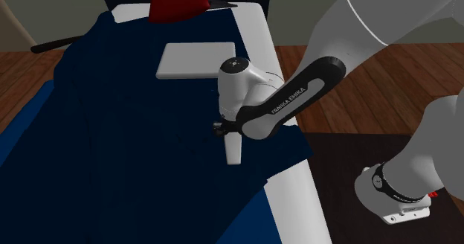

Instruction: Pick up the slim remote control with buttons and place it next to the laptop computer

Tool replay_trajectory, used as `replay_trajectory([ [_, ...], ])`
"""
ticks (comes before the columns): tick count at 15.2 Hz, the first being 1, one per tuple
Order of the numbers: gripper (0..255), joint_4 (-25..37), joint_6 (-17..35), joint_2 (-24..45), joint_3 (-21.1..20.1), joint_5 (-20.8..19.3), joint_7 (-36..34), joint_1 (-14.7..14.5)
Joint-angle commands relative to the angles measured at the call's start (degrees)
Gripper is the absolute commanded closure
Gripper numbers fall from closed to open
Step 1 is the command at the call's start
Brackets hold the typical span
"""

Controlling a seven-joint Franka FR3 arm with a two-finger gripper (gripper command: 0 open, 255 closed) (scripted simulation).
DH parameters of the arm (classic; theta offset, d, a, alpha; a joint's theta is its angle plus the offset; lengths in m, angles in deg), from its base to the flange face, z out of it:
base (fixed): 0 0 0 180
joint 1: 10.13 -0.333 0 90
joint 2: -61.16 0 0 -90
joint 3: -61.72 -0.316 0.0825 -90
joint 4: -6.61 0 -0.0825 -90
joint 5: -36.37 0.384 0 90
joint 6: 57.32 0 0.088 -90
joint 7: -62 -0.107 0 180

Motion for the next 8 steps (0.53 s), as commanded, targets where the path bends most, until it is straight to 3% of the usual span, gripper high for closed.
replay_trajectory([
  [1,255,0.0,0.0,0.0,0.0,0.0,0.0,0.0],
  [8,255,0.1,-2.1,-2.0,-0.1,0.2,0.2,0.1],
])
